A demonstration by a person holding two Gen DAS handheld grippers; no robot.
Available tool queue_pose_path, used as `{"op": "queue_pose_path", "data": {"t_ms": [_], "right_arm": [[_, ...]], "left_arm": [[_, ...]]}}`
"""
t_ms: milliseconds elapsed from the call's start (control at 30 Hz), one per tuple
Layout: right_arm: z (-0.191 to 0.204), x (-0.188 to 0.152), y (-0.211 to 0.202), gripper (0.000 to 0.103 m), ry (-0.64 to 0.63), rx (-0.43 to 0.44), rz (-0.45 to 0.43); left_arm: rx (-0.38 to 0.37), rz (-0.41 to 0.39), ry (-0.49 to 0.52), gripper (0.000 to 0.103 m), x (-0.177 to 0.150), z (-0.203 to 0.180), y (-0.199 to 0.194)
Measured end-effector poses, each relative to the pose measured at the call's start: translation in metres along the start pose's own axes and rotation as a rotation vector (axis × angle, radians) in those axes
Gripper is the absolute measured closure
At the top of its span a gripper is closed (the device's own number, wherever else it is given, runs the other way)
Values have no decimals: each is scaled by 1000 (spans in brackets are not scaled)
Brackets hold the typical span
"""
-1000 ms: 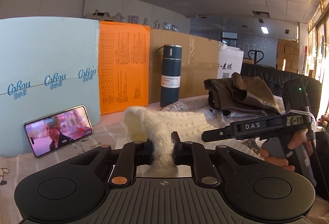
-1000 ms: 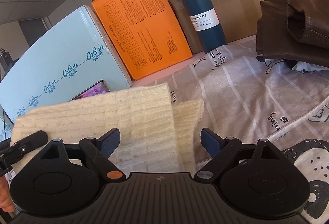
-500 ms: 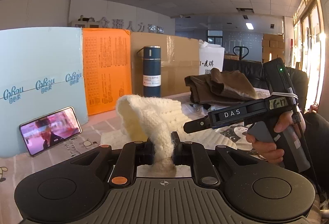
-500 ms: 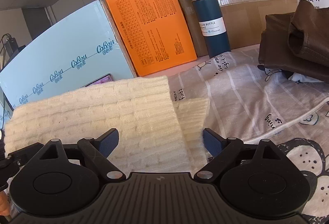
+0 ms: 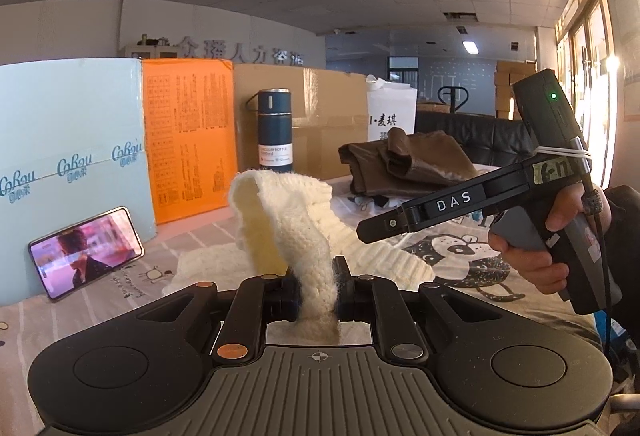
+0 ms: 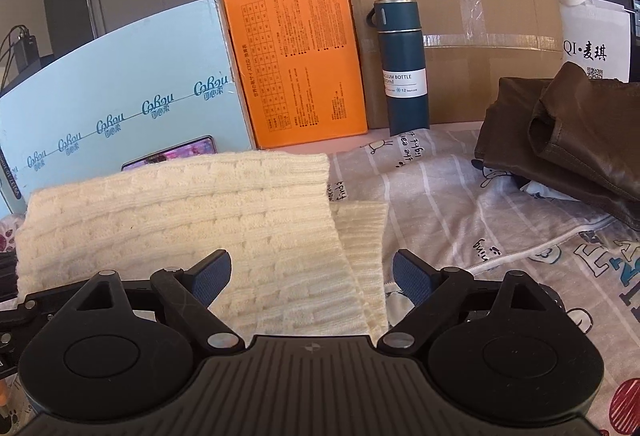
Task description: Fold clothes
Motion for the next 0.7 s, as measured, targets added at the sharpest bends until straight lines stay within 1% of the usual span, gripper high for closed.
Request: {"op": "queue_pose_path", "data": {"t_ms": [100, 167, 233, 267, 333, 367, 433, 500, 567, 600, 700], "right_arm": [[1, -2, -4, 15, -27, 6, -1], [0, -5, -8, 14, -69, 14, -5], [-5, -10, -13, 13, -113, 36, -11], [-11, -12, -15, 13, -108, 45, -6], [-28, -15, -20, 13, -22, 78, 10], [-39, -16, -23, 13, 57, 118, 24], [-60, -16, -30, 13, 251, 226, 39], [-73, -15, -35, 13, 416, 330, 35], [-76, -13, -36, 13, 500, 387, 37], [-75, -12, -35, 13, 515, 389, 40], [-67, -9, -24, 15, 513, 311, 75]], "left_arm": [[-15, 4, 21, 90, -3, -7, -5], [-29, 11, 41, 90, -6, -13, -9], [-46, 23, 74, 90, -11, -20, -14], [-56, 31, 89, 90, -13, -24, -16], [-78, 51, 115, 90, -17, -29, -16], [-90, 63, 127, 89, -19, -32, -16], [-110, 87, 150, 89, -23, -37, -13], [-111, 111, 170, 89, -26, -42, -11], [-103, 130, 185, 89, -28, -46, -9], [-98, 136, 190, 89, -30, -48, -10], [-86, 147, 198, 89, -33, -50, -10]]}}
Point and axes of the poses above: each gripper's, at about its wrist camera, not at the fingertips, and y roughly the way its jaws point, z to its left, x to its top, the point moved 1 cm from there along y, roughly the way its jaws point, and after that the axes turned 9 degrees about -z, right-handed, at the moved point
